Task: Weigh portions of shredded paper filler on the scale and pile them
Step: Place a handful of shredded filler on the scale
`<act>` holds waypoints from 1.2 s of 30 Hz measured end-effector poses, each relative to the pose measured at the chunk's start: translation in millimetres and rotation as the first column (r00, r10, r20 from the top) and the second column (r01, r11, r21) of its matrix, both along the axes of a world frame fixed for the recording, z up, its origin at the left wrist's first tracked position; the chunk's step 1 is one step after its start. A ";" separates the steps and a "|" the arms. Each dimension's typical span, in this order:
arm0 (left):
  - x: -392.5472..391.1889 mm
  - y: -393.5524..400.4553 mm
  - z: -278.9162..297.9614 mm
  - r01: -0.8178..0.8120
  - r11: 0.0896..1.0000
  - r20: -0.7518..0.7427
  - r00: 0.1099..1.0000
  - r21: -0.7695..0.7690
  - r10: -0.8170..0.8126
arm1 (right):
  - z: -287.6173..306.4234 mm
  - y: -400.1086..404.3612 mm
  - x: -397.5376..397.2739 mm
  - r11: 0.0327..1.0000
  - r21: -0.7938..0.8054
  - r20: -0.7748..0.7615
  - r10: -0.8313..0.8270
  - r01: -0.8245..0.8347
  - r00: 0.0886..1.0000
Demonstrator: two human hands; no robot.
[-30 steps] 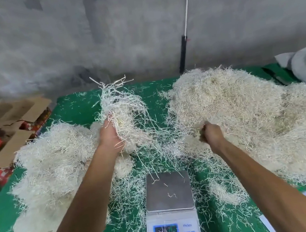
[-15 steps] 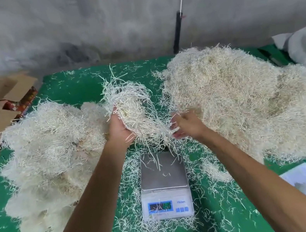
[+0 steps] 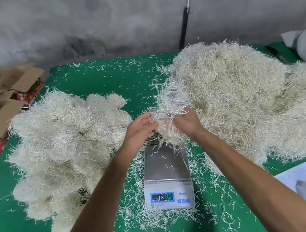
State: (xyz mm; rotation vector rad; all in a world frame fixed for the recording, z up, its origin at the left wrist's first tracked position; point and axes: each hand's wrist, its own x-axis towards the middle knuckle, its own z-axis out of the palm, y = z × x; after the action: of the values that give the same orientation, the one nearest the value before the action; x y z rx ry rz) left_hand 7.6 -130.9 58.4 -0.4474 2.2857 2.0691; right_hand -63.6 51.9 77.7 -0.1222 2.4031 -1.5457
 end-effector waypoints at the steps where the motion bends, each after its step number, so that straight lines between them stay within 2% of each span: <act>1: 6.2 -4.7 -6.1 -0.064 0.996 -0.009 0.998 0.059 0.065 | -3.5 2.1 0.3 0.993 0.118 -0.089 0.009 0.002 0.996; 2: 13.9 -8.2 -12.3 -0.124 0.990 -0.005 0.992 0.072 0.124 | -9.2 3.6 2.3 0.962 0.272 -0.165 0.081 -0.034 0.983; 4: 25.3 -12.3 -26.4 -0.184 0.983 0.046 0.982 0.017 0.183 | -22.5 -0.7 9.1 0.847 0.508 -0.169 0.276 -0.157 0.946; 6: 31.6 -11.7 -42.0 -0.172 0.985 0.107 0.980 0.005 0.170 | -37.9 -3.3 16.9 0.764 0.538 -0.026 0.437 -0.356 0.899; 8: 37.1 -7.6 -55.9 -0.119 0.992 0.160 0.981 0.034 0.113 | -44.7 -2.4 19.7 0.697 0.531 0.087 0.520 -0.482 0.849; 10: 40.0 -4.1 -68.7 -0.102 0.995 0.231 0.968 0.019 0.095 | -40.4 3.9 20.7 0.726 0.480 0.124 0.500 -0.493 0.857; 13: 41.2 3.0 -82.9 -0.163 0.981 0.290 0.939 -0.106 0.187 | -38.4 20.8 12.9 0.771 0.478 0.125 0.415 -0.421 0.901; 17: 43.0 5.9 -95.5 -0.302 0.908 0.183 0.914 -0.291 0.363 | -32.2 44.8 3.9 0.777 0.565 -0.014 0.347 -0.278 0.938; 19: 43.8 3.9 -95.3 -0.353 0.897 0.129 0.909 -0.266 0.396 | -31.8 54.9 1.5 0.782 0.577 -0.046 0.321 -0.237 0.946; 25: 47.7 7.9 -80.8 -0.297 0.944 0.008 0.954 -0.146 0.301 | -43.8 60.6 15.0 0.788 0.564 -0.015 0.306 -0.245 0.952; 29: 54.8 2.3 -79.1 -0.285 0.940 -0.067 0.958 -0.189 0.277 | -51.4 58.0 20.4 0.815 0.537 -0.058 0.294 -0.218 0.954; 31: 56.8 -1.4 -77.3 -0.285 0.946 -0.102 0.957 -0.154 0.271 | -53.3 57.8 20.2 0.827 0.519 -0.043 0.278 -0.216 0.960; 34: 60.6 -2.6 -73.4 -0.252 0.967 -0.113 0.962 -0.036 0.247 | -55.7 57.1 18.8 0.832 0.511 -0.029 0.267 -0.215 0.963; 36: 61.0 -2.9 -72.5 -0.239 0.971 -0.090 0.967 -0.011 0.237 | -58.9 56.2 18.3 0.839 0.501 -0.024 0.257 -0.211 0.966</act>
State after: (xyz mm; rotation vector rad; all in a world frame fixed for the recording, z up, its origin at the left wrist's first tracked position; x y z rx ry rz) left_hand 68.6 -133.9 -14.1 -0.6763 2.4127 2.2123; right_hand -45.4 108.1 18.8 -0.3689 2.6519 -0.7963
